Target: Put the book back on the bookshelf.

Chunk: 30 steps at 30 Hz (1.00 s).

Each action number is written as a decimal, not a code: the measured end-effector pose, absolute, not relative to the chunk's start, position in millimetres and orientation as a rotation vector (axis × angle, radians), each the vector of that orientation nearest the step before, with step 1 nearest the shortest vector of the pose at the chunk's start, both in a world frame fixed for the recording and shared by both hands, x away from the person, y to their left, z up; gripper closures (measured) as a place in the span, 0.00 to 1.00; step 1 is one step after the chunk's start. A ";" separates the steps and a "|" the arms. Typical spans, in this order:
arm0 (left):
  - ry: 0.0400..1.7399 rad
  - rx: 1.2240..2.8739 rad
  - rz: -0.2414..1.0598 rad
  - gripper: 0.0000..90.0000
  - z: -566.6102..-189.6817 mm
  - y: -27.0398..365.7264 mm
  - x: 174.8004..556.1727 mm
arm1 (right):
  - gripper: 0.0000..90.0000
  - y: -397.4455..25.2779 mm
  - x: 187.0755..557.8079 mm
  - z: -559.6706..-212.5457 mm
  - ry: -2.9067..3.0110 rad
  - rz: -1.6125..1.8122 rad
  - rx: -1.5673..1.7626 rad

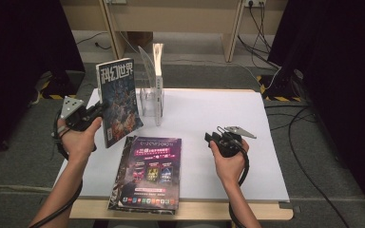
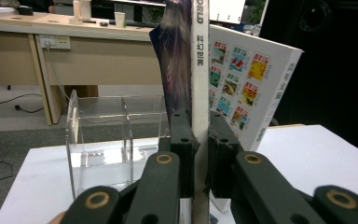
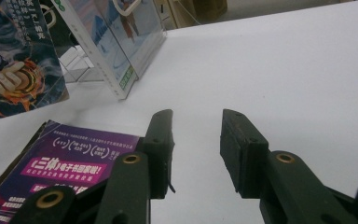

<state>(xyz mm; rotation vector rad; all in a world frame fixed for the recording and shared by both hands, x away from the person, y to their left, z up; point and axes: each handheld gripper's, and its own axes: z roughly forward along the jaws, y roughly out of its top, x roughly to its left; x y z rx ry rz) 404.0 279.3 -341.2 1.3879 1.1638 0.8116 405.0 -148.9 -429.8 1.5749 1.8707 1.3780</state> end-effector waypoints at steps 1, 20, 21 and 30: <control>1.167 1.384 0.815 0.92 -341.4 279.5 405.2 | 0.72 -149.4 404.4 -431.8 1.873 1.379 1.574; 1.181 1.341 0.843 0.92 -336.7 281.1 428.7 | 0.71 -155.4 400.8 -447.7 1.872 1.359 1.607; 1.180 1.343 0.845 0.92 -335.9 281.1 429.6 | 0.71 -156.0 400.8 -447.7 1.872 1.354 1.605; 1.174 1.345 0.853 0.92 -331.0 278.9 437.4 | 0.71 -157.3 401.4 -450.1 1.872 1.356 1.622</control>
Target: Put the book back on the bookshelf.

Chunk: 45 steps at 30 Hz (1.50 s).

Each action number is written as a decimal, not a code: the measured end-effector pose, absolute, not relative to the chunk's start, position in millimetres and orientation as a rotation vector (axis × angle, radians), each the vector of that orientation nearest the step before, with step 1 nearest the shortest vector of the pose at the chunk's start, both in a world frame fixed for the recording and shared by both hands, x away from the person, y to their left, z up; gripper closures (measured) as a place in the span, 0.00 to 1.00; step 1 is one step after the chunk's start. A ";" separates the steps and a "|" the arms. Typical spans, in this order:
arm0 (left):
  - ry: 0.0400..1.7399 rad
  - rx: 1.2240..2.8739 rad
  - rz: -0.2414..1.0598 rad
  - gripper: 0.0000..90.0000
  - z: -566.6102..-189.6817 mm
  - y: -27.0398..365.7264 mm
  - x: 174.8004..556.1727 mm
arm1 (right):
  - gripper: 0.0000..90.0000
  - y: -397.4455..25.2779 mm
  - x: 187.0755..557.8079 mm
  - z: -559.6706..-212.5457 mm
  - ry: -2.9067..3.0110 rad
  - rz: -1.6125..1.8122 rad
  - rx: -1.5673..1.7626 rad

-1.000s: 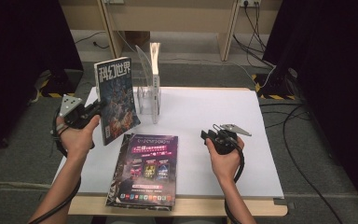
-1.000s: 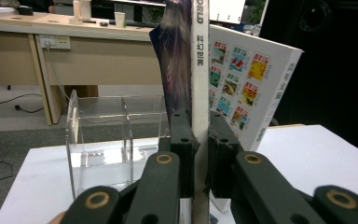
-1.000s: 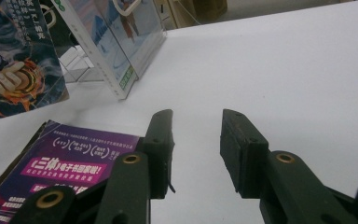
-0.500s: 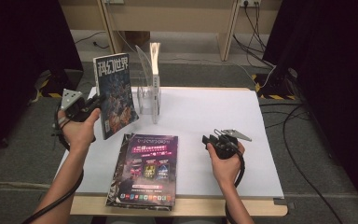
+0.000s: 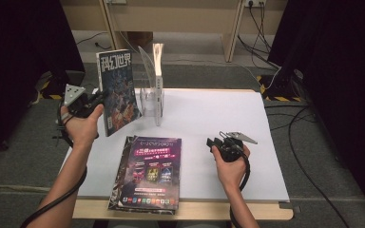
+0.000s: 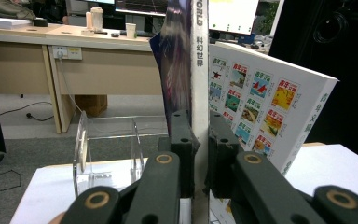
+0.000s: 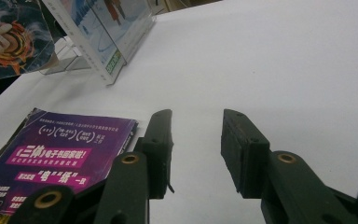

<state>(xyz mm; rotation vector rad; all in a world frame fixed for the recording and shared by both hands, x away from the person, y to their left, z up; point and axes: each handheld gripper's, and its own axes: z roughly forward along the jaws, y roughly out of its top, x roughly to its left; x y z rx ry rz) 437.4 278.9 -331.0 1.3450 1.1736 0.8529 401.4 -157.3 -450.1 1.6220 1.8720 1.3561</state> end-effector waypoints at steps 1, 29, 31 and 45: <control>1.175 1.345 0.852 0.92 -331.1 278.7 438.7 | 0.71 -157.0 401.7 -450.9 1.873 1.364 1.622; 1.168 1.346 0.815 0.92 -336.8 275.5 460.9 | 0.70 -156.1 403.2 -455.4 1.888 1.350 1.621; 1.162 1.339 0.821 0.92 -335.8 275.0 466.2 | 0.70 -156.0 403.1 -455.4 1.890 1.345 1.625; 1.174 1.342 0.873 0.92 -339.6 269.7 488.3 | 0.70 -155.6 403.2 -456.9 1.898 1.344 1.639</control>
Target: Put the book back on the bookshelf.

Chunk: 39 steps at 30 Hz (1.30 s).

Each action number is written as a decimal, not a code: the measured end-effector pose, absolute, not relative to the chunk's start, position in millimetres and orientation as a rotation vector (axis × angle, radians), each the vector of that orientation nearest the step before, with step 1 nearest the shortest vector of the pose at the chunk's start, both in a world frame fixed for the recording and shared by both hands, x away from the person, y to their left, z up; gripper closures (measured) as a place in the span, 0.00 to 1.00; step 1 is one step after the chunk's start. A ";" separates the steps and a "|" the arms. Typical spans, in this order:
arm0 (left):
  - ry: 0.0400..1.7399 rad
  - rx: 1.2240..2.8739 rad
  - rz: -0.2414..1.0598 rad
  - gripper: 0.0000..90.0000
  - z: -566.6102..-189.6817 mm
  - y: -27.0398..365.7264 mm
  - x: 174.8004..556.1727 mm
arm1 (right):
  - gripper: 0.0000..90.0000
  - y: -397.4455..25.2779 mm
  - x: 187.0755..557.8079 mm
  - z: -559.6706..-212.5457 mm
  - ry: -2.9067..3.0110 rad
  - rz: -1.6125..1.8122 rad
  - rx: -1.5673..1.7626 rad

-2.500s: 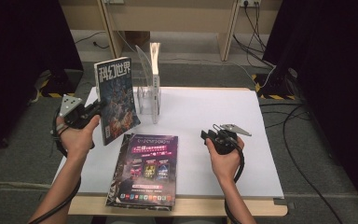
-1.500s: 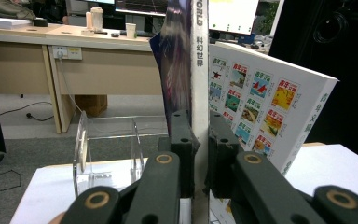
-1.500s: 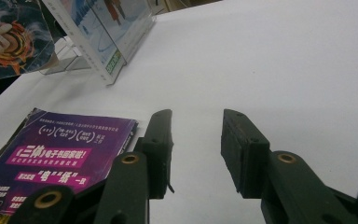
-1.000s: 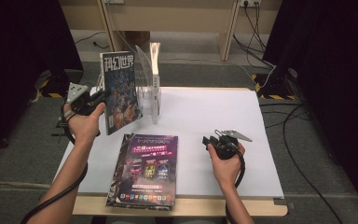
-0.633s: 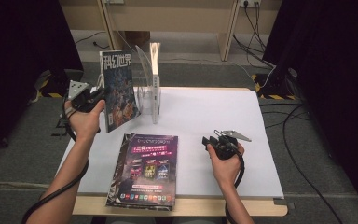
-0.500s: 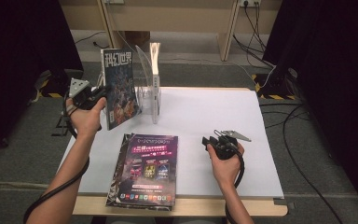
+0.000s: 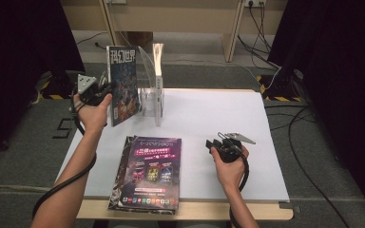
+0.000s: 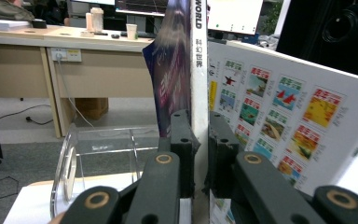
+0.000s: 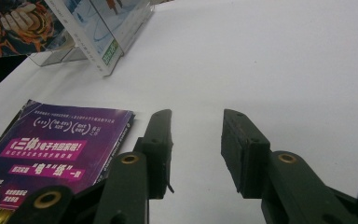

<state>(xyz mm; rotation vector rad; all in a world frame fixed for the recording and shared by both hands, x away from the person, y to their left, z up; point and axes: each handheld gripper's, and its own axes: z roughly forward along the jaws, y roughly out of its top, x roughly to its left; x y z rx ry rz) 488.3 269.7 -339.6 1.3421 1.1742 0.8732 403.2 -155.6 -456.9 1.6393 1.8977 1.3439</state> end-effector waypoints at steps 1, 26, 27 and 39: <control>1.176 1.337 0.876 0.92 -339.7 269.7 490.1 | 0.70 -155.4 403.0 -456.9 1.895 1.345 1.647; 1.186 1.263 0.961 0.92 -371.7 273.3 515.0 | 0.70 -155.9 403.7 -461.0 1.910 1.328 1.641; 1.187 1.259 0.964 0.92 -372.9 275.6 514.0 | 0.70 -155.8 403.7 -461.3 1.910 1.327 1.640; 1.173 1.334 0.954 0.91 -388.6 289.4 481.3 | 0.70 -154.3 403.0 -463.4 1.920 1.322 1.645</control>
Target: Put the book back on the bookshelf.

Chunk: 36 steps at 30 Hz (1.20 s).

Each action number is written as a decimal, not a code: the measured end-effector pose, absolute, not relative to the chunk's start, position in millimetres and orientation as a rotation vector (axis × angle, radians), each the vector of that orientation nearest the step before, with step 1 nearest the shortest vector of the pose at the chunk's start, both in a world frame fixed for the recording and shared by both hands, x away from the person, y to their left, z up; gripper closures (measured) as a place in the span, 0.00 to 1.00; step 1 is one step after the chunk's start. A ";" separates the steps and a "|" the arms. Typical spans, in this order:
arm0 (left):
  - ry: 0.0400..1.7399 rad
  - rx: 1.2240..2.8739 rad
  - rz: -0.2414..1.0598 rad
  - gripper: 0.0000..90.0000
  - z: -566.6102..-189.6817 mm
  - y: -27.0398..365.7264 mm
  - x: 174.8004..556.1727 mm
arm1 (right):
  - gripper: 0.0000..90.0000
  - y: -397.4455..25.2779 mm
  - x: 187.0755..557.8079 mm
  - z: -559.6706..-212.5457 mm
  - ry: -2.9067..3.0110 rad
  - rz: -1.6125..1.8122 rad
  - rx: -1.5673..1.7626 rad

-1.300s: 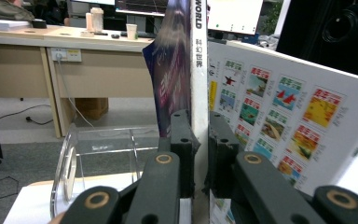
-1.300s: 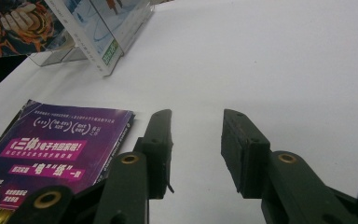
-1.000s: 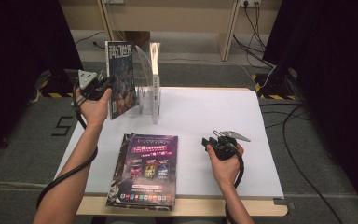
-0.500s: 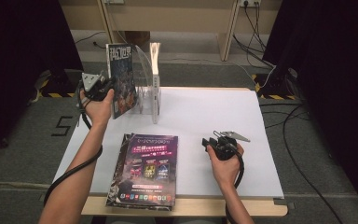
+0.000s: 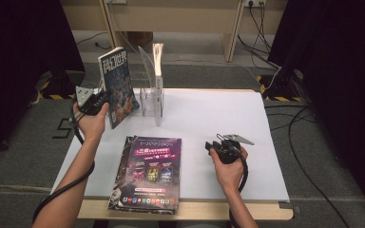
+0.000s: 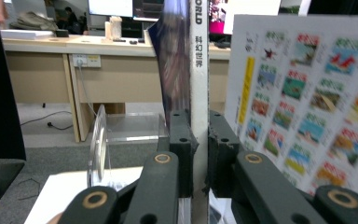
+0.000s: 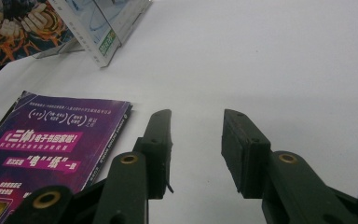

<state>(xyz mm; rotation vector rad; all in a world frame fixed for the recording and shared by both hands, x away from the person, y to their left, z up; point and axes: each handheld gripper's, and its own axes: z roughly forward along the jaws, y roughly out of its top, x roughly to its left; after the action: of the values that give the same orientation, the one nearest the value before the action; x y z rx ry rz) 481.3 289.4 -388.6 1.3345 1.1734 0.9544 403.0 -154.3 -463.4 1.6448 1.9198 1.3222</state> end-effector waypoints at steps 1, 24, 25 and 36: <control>1.172 1.344 0.950 0.91 -389.9 289.6 478.8 | 0.70 -154.4 403.1 -463.6 1.919 1.323 1.645; 1.187 1.425 0.904 0.87 -417.0 298.1 429.5 | 0.69 -154.6 403.2 -466.9 1.923 1.314 1.670; 1.181 1.424 0.905 0.87 -415.9 298.0 429.6 | 0.69 -154.5 403.2 -466.9 1.922 1.314 1.671; 1.169 1.383 0.901 0.83 -400.9 295.7 431.6 | 0.68 -157.0 403.9 -468.1 1.926 1.309 1.668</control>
<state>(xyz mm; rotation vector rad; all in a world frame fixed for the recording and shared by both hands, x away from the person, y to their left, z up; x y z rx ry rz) 431.6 295.7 -400.9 1.3834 1.1692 0.9013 403.9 -157.0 -468.1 1.6677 1.9255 1.3094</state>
